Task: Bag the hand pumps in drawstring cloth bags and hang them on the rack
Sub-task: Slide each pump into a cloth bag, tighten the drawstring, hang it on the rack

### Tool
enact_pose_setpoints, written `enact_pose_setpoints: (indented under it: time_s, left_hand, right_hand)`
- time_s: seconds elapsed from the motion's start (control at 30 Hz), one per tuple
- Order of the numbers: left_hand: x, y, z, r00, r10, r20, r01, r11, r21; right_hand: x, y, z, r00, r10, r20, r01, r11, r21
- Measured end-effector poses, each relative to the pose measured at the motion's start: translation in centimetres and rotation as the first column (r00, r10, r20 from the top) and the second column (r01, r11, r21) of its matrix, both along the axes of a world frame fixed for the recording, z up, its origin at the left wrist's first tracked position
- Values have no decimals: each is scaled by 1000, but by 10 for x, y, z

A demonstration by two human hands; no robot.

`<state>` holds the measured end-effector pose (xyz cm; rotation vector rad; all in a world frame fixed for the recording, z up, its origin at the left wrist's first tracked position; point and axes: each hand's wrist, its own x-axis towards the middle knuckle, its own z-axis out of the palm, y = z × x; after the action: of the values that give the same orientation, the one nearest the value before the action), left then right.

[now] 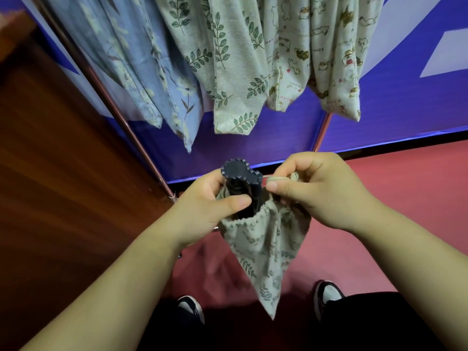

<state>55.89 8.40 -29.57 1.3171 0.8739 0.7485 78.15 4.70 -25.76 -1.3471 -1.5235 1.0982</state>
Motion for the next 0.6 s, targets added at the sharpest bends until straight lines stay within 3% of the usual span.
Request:
enact_pose_setpoints:
  time_s: [0.27,0.6]
  left_hand:
    - [7,-2,-3,999,40,-9,-40,999,12]
    - [7,-1,0,1000,14,1,-14,999,48]
  right_hand:
    - [1,-1,13,992,-101,-75,99,994,-36]
    - [7,-4,31,993,50,-105,-53,998,-21]
